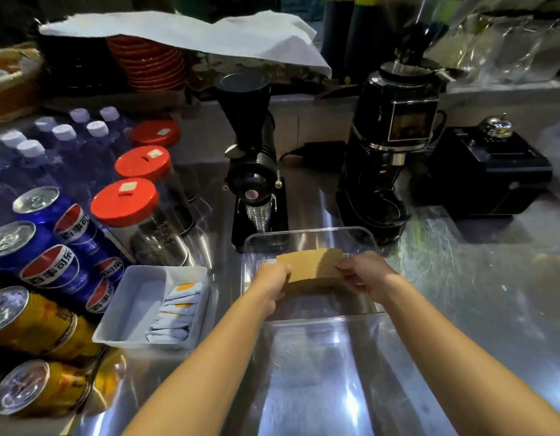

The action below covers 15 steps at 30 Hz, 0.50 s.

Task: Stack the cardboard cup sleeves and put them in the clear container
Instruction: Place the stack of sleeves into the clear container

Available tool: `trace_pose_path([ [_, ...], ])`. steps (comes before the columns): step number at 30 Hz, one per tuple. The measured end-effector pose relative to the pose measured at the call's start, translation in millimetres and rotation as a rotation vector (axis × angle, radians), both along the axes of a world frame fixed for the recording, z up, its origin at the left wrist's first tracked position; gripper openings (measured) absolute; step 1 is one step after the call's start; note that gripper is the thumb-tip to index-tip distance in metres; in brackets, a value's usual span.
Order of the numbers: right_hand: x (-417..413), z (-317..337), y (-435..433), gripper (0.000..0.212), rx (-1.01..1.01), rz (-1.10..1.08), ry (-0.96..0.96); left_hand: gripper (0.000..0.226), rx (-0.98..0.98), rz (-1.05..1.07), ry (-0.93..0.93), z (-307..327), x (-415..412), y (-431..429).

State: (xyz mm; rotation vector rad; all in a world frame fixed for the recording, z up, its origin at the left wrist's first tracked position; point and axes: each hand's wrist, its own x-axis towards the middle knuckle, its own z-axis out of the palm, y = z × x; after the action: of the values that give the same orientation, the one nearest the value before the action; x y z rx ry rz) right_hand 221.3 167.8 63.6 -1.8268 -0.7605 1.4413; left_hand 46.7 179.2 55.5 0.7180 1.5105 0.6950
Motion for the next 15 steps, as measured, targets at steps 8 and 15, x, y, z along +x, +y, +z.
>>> trace_pose_path([
  [8,-2,-26,28,0.018,-0.107,-0.019,0.035,0.016,-0.019,0.085,0.070,-16,11,23],
  [15,-3,-38,36,0.015,-0.052,-0.070,0.002,0.006,0.111,-0.045,0.306,-24,10,29],
])
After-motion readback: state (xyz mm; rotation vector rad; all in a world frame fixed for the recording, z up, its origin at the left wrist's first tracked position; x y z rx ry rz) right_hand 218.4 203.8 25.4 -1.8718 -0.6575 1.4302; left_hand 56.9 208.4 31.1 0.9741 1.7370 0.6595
